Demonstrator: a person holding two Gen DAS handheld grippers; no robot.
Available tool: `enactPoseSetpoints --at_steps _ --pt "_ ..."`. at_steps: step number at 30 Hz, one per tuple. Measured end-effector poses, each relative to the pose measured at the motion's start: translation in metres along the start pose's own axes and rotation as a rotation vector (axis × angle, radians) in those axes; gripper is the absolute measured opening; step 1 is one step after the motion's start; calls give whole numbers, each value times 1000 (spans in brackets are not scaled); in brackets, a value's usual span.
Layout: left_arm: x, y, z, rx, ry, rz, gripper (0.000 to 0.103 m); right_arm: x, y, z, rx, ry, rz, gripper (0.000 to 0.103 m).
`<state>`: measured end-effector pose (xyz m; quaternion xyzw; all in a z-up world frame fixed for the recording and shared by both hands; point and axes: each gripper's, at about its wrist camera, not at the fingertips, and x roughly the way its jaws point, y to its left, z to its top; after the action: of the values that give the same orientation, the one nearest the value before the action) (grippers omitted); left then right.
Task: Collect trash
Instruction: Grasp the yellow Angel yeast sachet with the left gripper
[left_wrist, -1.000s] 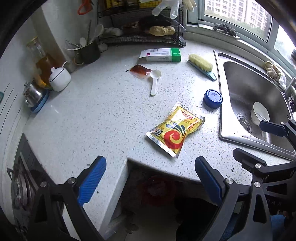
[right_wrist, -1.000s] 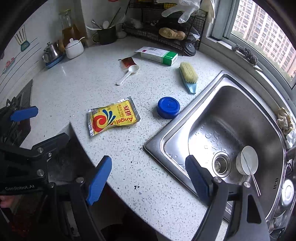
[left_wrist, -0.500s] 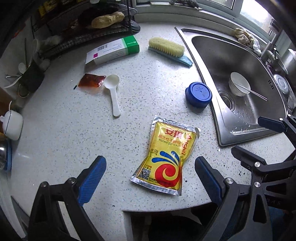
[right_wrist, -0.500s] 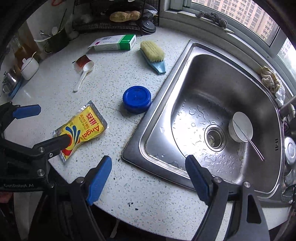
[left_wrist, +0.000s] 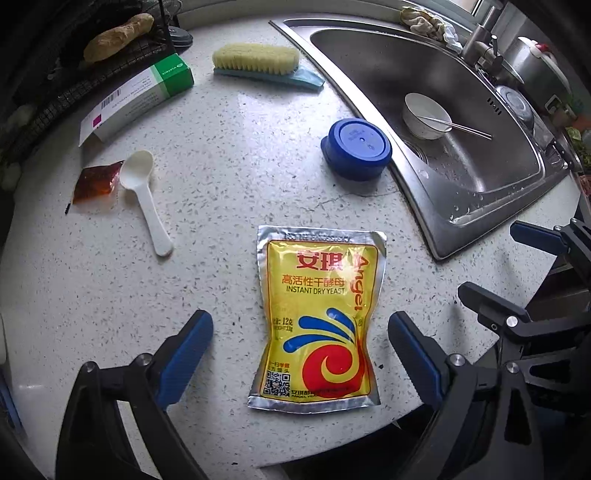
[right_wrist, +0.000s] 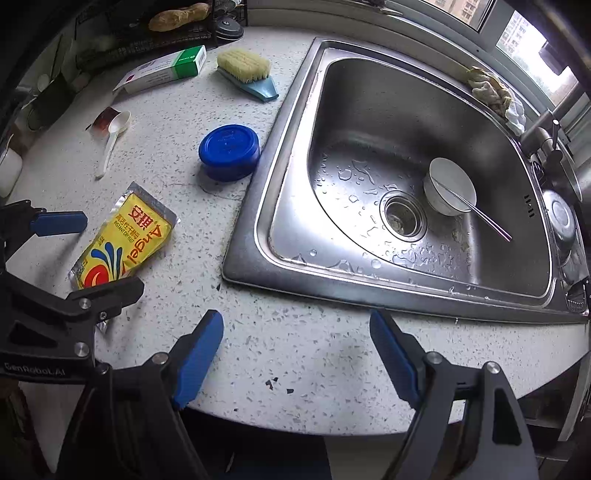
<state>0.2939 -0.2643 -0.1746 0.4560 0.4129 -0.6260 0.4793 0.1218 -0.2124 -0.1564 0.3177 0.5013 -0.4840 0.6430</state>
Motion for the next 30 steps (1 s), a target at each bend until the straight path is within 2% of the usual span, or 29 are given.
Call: enactPoseSetpoints --at_steps 4,5,7,15,21,30 --pt "2 -15 3 70 -26 40 72 1 -2 -1 10 8 26 80" --pt "2 -17 4 72 -30 36 63 1 -4 0 10 6 29 80" --pt "1 -19 6 63 -35 35 56 0 -5 1 17 2 38 80" --pt "1 -15 8 -15 -32 44 49 -1 -7 9 -18 -2 76 80" --pt "-6 -3 2 -122 -51 104 42 3 -9 26 -72 -23 114 80" --pt "-24 24 12 -288 -118 167 40 2 6 66 -238 -77 191 80"
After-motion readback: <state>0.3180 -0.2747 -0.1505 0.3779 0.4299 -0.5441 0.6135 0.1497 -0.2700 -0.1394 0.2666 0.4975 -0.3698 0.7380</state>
